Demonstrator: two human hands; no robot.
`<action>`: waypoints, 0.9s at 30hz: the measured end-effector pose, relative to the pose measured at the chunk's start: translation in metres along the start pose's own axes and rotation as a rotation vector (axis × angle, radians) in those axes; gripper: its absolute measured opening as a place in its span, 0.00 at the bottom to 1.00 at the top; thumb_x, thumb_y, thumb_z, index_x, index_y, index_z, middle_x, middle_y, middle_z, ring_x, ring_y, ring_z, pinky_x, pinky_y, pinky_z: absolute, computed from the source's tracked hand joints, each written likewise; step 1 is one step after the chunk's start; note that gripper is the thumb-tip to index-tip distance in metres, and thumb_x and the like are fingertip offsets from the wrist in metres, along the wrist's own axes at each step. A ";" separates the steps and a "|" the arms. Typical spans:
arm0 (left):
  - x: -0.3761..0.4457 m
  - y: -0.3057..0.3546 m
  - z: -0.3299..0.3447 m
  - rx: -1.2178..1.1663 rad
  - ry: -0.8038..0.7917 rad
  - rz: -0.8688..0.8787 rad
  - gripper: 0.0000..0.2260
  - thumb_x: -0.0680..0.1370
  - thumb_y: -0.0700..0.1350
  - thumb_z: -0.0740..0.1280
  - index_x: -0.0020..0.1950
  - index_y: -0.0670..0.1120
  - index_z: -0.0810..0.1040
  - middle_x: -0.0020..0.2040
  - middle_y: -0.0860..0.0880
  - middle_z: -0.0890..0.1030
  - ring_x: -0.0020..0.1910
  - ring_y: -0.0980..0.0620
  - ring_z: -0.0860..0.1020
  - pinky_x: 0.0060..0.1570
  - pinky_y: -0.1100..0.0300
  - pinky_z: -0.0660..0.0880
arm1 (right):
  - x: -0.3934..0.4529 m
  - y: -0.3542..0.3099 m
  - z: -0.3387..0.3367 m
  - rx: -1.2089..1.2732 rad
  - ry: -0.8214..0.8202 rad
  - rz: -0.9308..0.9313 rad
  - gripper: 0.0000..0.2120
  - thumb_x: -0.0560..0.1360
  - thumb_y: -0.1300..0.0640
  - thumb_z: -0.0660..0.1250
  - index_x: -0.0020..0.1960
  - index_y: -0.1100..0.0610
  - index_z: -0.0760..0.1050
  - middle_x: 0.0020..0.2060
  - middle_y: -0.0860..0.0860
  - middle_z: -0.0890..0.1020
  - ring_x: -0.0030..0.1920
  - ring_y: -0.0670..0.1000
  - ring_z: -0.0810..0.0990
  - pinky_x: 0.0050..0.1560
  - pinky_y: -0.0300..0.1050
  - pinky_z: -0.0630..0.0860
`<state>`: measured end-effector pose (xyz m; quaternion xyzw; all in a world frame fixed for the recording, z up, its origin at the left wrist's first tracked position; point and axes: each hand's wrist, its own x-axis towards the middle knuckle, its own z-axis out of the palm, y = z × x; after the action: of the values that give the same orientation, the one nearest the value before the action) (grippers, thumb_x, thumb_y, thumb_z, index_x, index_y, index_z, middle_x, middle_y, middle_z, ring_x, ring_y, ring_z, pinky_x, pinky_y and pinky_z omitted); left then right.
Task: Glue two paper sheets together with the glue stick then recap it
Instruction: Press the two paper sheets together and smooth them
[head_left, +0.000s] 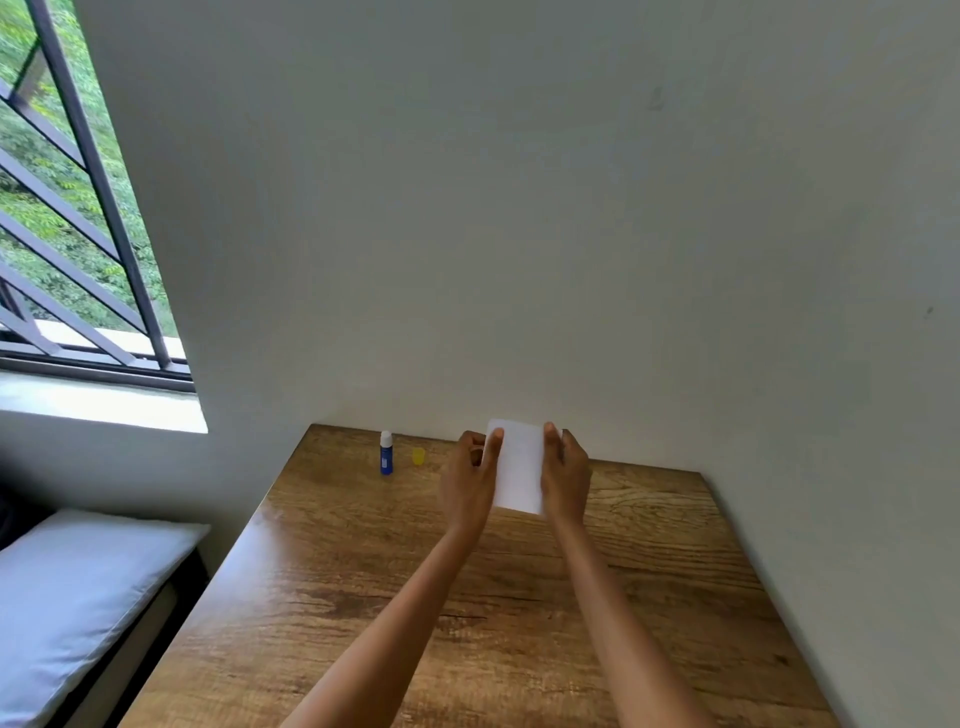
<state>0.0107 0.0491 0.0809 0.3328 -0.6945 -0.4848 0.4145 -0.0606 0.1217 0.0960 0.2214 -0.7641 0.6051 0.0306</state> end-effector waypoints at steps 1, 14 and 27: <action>0.003 0.000 -0.001 0.033 -0.025 0.007 0.15 0.75 0.60 0.63 0.44 0.48 0.74 0.35 0.54 0.78 0.32 0.58 0.76 0.29 0.64 0.70 | -0.001 0.000 0.000 -0.012 -0.004 -0.015 0.18 0.80 0.48 0.55 0.35 0.57 0.68 0.30 0.54 0.73 0.31 0.51 0.72 0.32 0.44 0.66; 0.016 -0.005 -0.006 -0.048 -0.014 0.053 0.18 0.76 0.53 0.64 0.28 0.52 0.64 0.24 0.54 0.66 0.23 0.59 0.63 0.26 0.65 0.59 | -0.005 0.000 0.007 -0.072 -0.008 0.010 0.17 0.75 0.41 0.60 0.35 0.53 0.68 0.29 0.47 0.71 0.29 0.46 0.70 0.30 0.41 0.65; 0.020 -0.011 -0.008 -0.093 0.070 -0.028 0.17 0.77 0.52 0.64 0.30 0.50 0.66 0.26 0.54 0.68 0.25 0.59 0.65 0.27 0.66 0.62 | -0.004 -0.005 0.007 0.041 -0.073 0.093 0.18 0.77 0.43 0.59 0.38 0.56 0.71 0.32 0.51 0.76 0.32 0.49 0.74 0.33 0.42 0.67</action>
<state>0.0099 0.0249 0.0775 0.3395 -0.6514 -0.5104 0.4471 -0.0542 0.1154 0.0973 0.2082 -0.7615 0.6131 -0.0303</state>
